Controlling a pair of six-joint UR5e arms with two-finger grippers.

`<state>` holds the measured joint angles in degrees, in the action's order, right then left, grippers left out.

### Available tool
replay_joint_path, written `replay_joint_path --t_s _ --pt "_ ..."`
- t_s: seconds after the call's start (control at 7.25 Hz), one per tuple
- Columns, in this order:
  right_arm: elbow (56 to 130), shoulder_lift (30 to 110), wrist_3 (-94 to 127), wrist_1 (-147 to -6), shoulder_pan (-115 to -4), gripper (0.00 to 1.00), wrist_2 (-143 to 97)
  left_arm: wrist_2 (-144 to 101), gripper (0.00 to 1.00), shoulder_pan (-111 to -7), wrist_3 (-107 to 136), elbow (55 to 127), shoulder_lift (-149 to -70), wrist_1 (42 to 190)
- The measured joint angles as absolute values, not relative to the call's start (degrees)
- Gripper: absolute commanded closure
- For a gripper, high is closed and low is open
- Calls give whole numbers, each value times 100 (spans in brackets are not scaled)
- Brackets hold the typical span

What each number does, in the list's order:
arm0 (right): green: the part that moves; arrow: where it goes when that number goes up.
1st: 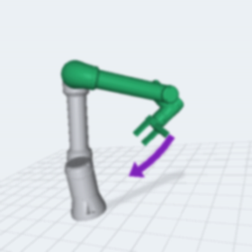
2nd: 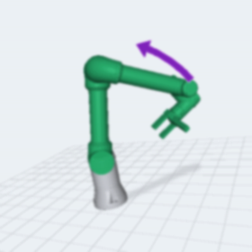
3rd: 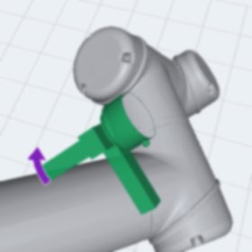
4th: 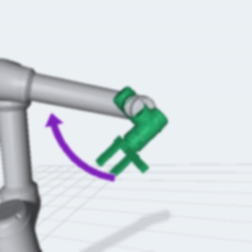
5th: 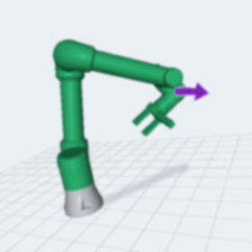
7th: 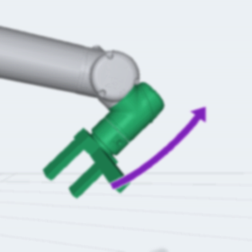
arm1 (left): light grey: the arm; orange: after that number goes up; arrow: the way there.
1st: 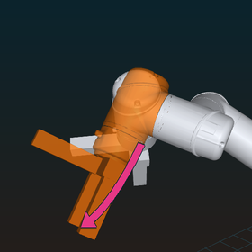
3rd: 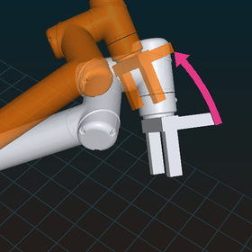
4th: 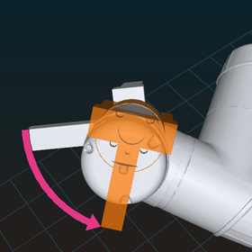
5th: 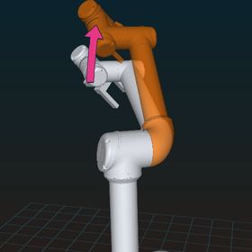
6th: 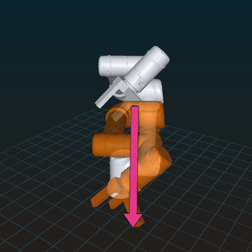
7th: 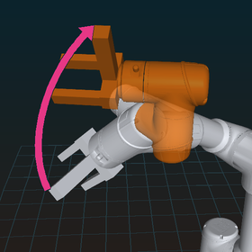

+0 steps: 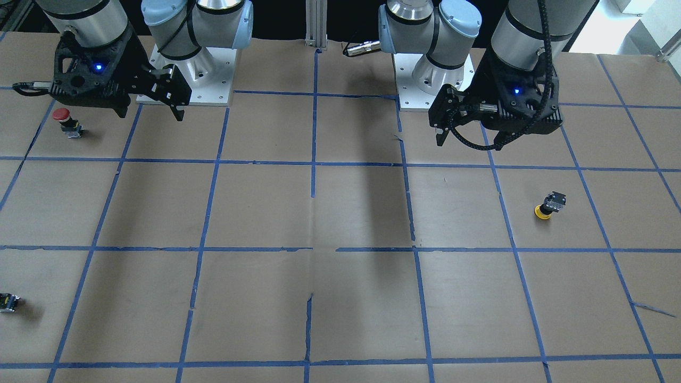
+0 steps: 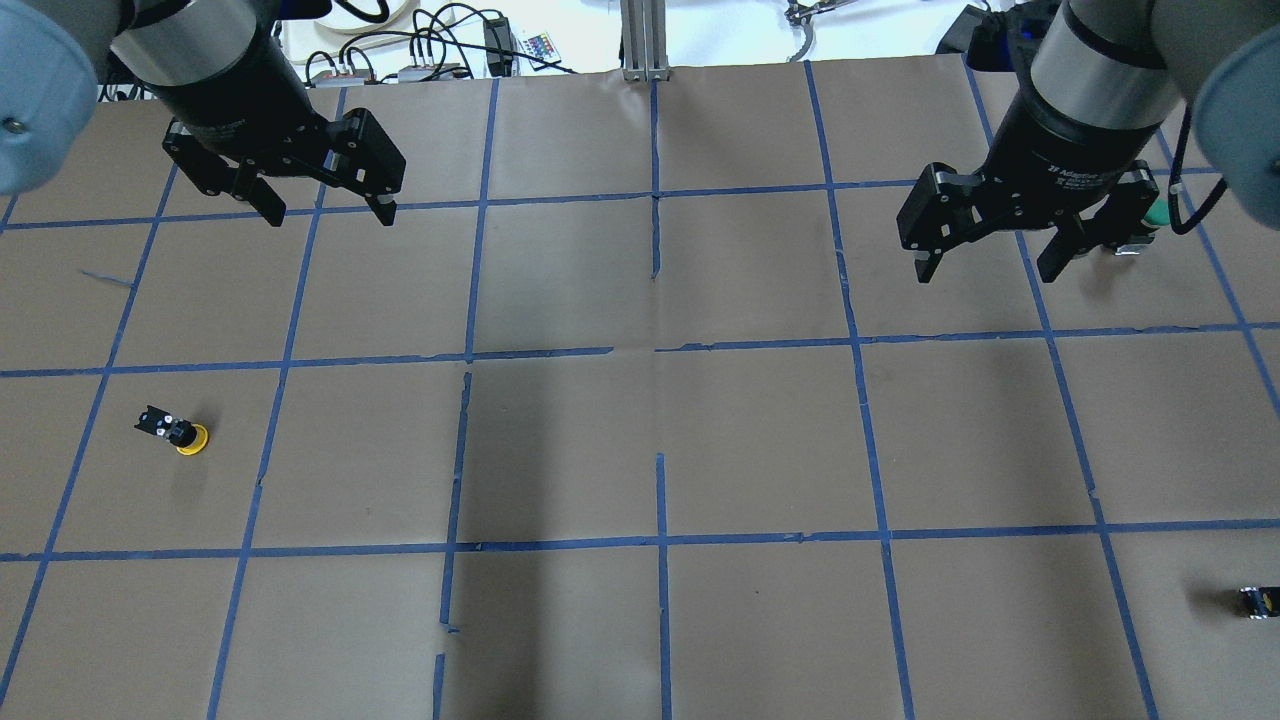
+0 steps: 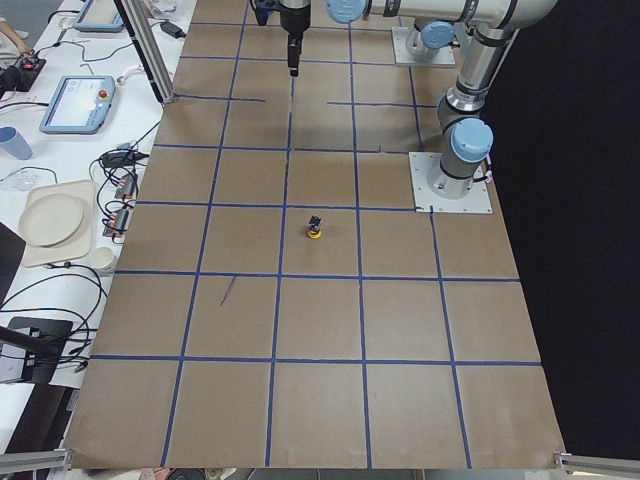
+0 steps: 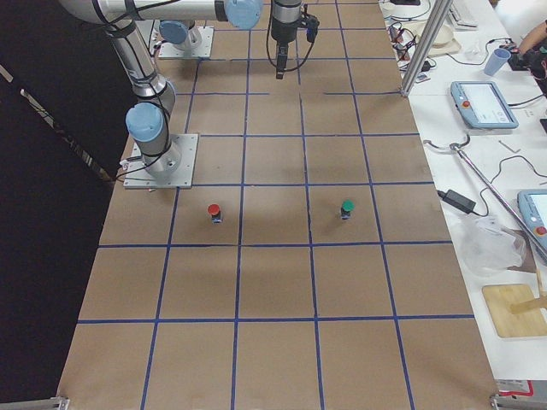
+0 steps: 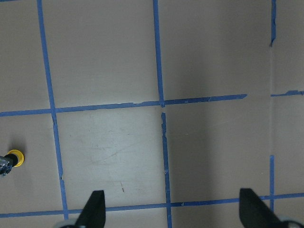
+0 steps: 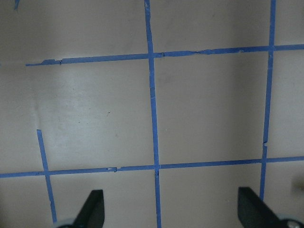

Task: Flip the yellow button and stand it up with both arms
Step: 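Move the left gripper down toward the yellow button lying on its side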

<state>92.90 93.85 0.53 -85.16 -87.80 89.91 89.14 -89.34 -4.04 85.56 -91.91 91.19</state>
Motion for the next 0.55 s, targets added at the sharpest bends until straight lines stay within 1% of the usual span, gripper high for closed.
replay_joint_path --t_s 0.55 --pt "9290 9384 53 -8514 -8780 0 8995 9096 1 -8813 -510 8716 -9155 9124"
